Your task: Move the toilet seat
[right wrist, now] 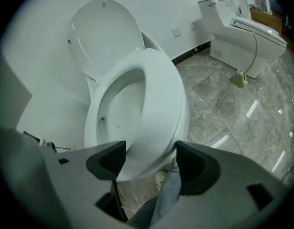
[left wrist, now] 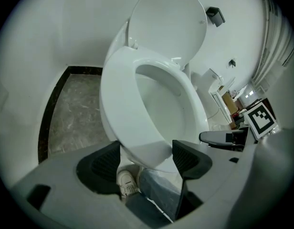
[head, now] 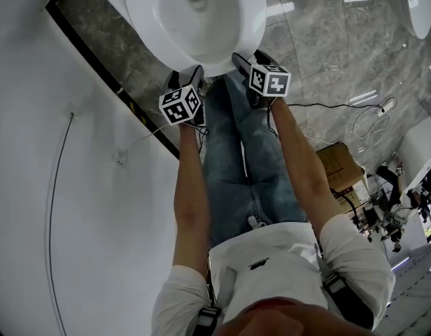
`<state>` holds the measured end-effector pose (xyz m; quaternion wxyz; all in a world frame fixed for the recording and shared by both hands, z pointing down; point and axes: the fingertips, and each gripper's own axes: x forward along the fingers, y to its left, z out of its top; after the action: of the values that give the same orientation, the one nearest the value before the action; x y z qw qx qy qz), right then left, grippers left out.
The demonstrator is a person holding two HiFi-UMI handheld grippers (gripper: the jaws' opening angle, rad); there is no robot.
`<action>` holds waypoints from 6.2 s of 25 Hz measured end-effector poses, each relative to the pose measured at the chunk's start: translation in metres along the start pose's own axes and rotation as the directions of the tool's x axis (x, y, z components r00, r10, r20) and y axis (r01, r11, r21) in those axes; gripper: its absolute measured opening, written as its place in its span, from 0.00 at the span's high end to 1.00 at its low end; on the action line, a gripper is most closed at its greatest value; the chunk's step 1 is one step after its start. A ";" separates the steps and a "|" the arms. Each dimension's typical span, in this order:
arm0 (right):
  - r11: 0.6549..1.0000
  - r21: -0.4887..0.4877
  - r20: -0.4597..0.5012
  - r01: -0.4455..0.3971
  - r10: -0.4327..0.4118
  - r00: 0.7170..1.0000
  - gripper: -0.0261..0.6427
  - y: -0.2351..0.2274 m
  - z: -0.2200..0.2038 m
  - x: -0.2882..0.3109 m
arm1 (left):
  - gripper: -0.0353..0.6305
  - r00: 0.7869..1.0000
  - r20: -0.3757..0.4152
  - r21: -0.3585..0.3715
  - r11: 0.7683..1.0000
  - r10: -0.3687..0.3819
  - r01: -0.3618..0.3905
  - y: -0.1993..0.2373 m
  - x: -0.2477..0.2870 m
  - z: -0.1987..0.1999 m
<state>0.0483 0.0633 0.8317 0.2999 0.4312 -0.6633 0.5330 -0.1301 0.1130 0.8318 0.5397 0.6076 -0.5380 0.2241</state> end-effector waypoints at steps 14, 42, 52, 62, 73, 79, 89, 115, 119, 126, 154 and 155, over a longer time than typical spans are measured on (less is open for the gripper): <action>0.984 -0.178 0.066 -0.022 0.035 0.997 0.50 0.018 0.004 -0.035 | 0.45 0.997 0.074 0.013 1.000 -0.014 0.013 -0.011 -0.028 0.010; 0.989 -0.135 0.251 -0.062 0.095 0.963 0.50 0.073 0.055 -0.127 | 0.45 0.959 0.269 -0.019 0.995 -0.089 0.097 -0.056 -0.117 0.067; 0.991 -0.110 0.295 -0.075 0.105 0.950 0.50 0.085 0.071 -0.147 | 0.45 0.949 0.301 -0.055 0.991 -0.096 0.118 -0.065 -0.135 0.083; 0.992 -0.084 0.337 -0.096 0.119 0.934 0.50 0.099 0.091 -0.166 | 0.45 0.938 0.333 -0.096 0.987 -0.094 0.133 -0.075 -0.154 0.103; 0.994 -0.064 0.338 -0.092 0.108 0.935 0.50 0.112 0.109 -0.180 | 0.45 0.936 0.334 0.147 0.987 -0.108 0.062 -0.095 -0.196 0.115; 0.995 -0.051 0.331 -0.089 0.101 0.938 0.50 0.118 0.117 -0.184 | 0.45 0.950 0.291 0.449 0.893 -0.109 -0.036 -0.117 -0.204 0.116; 0.995 -0.027 0.346 -0.095 0.098 0.933 0.50 0.128 0.130 -0.193 | 0.45 0.947 0.322 0.639 0.743 -0.023 -0.199 -0.121 -0.194 0.122; 0.988 -0.092 0.424 -0.121 0.149 0.894 0.50 0.150 0.180 -0.254 | 0.52 0.908 0.398 0.666 0.722 -0.130 -0.189 -0.155 -0.229 0.209; 0.958 -0.273 0.425 -0.086 0.200 0.883 0.50 0.169 0.188 -0.263 | 0.52 0.905 0.401 0.661 0.730 -0.145 -0.175 -0.157 -0.233 0.222; 0.870 -0.492 0.407 -0.028 0.258 0.876 0.50 0.191 0.211 -0.269 | 0.53 0.900 0.408 0.648 0.744 -0.156 -0.165 -0.161 -0.237 0.243; 0.807 -0.589 0.377 -0.041 0.320 0.869 0.50 0.232 0.284 -0.259 | 0.54 0.870 0.460 0.582 0.800 -0.177 -0.145 -0.167 -0.247 0.328; 0.805 -0.592 0.375 -0.042 0.321 0.869 0.50 0.234 0.287 -0.259 | 0.54 0.870 0.462 0.579 0.802 -0.175 -0.146 -0.167 -0.247 0.331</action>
<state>-0.0263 -0.1342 0.4329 0.1950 0.3679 -0.8817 0.2217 -0.1615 -0.1091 0.4470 0.1669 0.7867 -0.5543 0.2145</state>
